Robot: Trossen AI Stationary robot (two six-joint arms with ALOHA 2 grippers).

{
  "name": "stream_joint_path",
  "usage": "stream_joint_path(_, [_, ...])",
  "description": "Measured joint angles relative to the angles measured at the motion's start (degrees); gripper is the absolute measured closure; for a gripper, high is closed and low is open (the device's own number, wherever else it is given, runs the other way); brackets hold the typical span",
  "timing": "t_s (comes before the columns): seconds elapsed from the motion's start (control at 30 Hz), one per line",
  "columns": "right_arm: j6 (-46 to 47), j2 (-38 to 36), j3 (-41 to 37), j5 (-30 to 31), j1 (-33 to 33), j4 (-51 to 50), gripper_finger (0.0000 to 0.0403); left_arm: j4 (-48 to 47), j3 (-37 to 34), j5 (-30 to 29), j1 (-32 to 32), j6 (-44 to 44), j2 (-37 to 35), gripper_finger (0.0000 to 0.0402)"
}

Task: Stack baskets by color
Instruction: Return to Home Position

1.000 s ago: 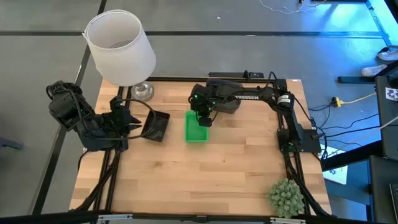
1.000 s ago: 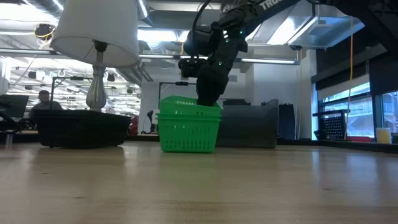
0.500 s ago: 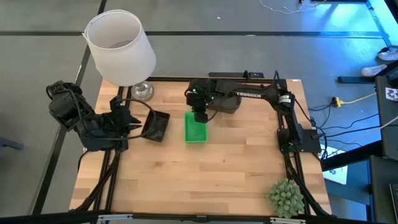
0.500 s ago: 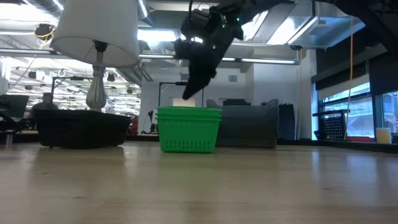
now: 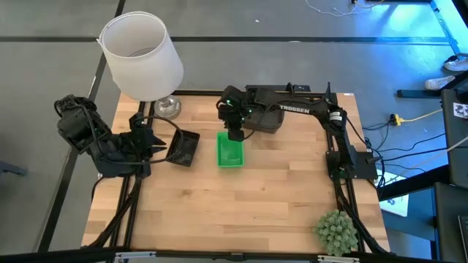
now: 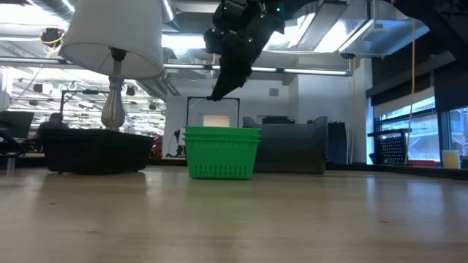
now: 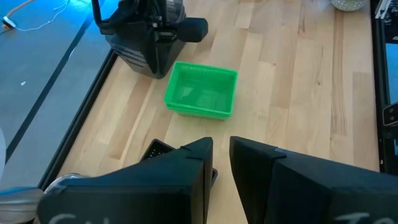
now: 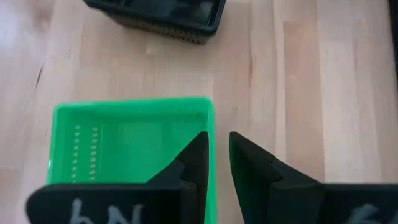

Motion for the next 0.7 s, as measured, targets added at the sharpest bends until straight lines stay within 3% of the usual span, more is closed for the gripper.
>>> stream_joint_path(0.5, [1.7,0.0,1.3,-0.1,0.0,-4.8,0.0339,0.0,0.0,0.0,0.0,0.4,0.0,0.0355])
stream_joint_path(0.7, [2.9,-2.5,1.3,-4.0,0.5,-5.9,0.0345,0.0,0.0,0.0,0.0,0.4,0.0,0.0355])
